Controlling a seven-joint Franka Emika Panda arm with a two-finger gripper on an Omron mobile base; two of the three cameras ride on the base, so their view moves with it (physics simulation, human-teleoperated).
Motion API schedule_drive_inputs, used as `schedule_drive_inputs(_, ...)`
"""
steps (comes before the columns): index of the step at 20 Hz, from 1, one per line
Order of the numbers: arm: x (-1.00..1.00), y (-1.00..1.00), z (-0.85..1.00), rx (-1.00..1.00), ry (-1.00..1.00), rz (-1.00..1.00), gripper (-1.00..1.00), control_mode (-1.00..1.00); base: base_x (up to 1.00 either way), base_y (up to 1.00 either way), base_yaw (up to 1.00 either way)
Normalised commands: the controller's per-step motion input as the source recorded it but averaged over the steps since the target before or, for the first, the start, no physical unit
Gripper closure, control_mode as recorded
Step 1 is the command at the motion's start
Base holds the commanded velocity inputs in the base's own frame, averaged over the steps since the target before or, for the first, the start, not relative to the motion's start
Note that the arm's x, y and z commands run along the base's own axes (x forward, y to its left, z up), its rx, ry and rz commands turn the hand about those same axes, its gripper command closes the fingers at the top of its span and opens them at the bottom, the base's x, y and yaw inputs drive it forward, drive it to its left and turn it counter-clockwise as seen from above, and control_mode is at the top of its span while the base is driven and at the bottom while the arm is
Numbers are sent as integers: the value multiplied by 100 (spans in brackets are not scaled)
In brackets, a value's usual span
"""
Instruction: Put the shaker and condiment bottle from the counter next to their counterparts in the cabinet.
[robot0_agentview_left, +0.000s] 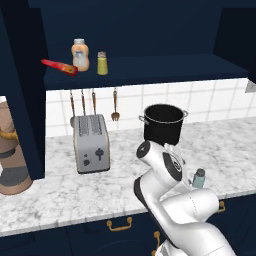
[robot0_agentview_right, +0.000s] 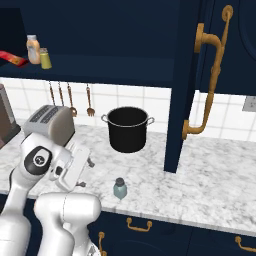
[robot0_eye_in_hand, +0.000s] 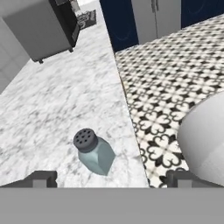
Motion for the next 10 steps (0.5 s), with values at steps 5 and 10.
schedule_drive_inputs(5,1,-25,-43,0,-12,2,-100,-100,0,0,0)
schedule_drive_inputs(10,0,-29,-55,0,-15,0,-100,-100,0,0,0)
